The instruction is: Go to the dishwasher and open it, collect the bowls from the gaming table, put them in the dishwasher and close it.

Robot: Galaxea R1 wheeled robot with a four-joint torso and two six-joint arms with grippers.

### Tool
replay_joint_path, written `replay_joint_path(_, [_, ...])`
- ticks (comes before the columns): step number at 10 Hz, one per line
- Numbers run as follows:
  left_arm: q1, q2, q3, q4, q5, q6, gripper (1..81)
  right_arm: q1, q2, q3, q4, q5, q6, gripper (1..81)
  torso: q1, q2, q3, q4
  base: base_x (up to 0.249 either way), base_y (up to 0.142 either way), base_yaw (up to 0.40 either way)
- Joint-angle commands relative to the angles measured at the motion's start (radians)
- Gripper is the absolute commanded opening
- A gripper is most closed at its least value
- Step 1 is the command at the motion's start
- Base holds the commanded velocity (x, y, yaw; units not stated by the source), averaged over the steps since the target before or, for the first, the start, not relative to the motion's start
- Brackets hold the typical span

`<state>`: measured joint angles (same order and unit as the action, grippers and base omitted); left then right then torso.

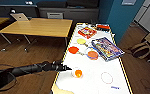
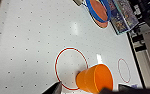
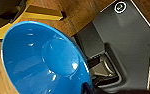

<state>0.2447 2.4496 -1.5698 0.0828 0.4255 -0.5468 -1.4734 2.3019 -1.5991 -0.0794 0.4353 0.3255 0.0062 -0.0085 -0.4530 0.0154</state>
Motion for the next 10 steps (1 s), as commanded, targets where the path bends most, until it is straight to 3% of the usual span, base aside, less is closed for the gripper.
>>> replay_joint_path(1, [-0.130,0.030,-0.010,-0.008,0.027,0.001,81.1,0.011,-0.036,0.022,-0.039,-0.053,-0.003,1.0,0.000,0.000,0.000,0.000,0.000,0.000,0.000])
replay_joint_path(10, [-0.080,0.155,-0.160,-0.012,0.027,0.001,81.1,0.020,-0.030,0.016,-0.039,-0.055,-0.003,1.0,0.000,0.000,0.000,0.000,0.000,0.000,0.000])
